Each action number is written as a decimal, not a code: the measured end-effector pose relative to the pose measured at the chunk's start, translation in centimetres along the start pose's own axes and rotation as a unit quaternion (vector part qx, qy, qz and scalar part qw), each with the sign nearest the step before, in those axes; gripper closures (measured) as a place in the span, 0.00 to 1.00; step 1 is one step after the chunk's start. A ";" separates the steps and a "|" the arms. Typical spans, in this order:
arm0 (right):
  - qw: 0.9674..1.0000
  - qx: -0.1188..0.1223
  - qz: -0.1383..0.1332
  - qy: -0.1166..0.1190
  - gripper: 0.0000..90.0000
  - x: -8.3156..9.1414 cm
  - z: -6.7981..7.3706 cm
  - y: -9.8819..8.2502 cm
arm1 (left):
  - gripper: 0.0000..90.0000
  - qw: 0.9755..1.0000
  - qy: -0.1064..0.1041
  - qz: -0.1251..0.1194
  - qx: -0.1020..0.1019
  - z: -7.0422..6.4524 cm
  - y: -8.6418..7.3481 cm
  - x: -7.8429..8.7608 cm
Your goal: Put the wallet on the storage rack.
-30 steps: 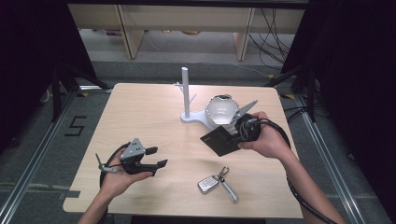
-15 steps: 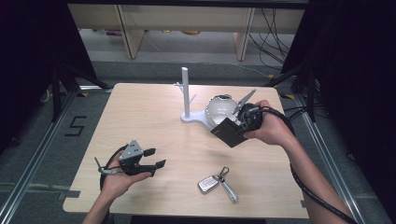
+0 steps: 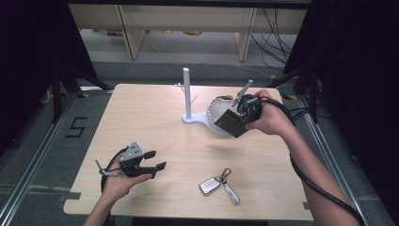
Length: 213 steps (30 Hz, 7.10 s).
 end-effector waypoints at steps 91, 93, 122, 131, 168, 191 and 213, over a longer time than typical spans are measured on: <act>0.975 -0.213 -0.024 0.061 0.77 -4.5 -2.4 -5.6 | 0.48 0.998 -0.052 0.021 -0.003 -2.2 -0.3 -1.5; 0.975 -0.206 -0.004 0.081 0.77 -5.2 -1.4 -6.1 | 0.50 0.998 -0.057 0.024 -0.004 -2.7 -0.1 -1.8; 0.980 -0.087 0.070 0.164 0.64 -10.3 5.4 -7.2 | 0.54 0.995 -0.085 0.038 -0.020 -4.8 0.1 -3.3; 0.977 -0.076 0.082 0.180 0.60 -11.5 6.0 -6.5 | 0.53 0.995 -0.092 0.040 -0.021 -4.9 -0.1 -3.4; 0.975 0.068 0.091 0.191 0.58 -13.7 7.0 -5.1 | 0.51 0.995 -0.090 0.040 -0.018 -4.8 -0.3 -3.6; 0.970 0.065 0.122 0.202 0.60 -13.4 7.7 -5.4 | 0.50 0.995 -0.091 0.042 -0.016 -5.0 -0.4 -3.7; 0.972 0.111 0.168 0.123 0.74 -13.5 9.6 -4.6 | 0.50 0.994 -0.094 0.044 -0.013 -5.0 -0.5 -3.7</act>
Point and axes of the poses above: each handheld gripper's, and its own axes: x roughly backward along the jaws, y roughly out of its top, z roughly to its left, the point moved 3 cm from there along -x, roughly forward along the jaws, and after that the axes turned 9 degrees about y, right-handed, at the moved point
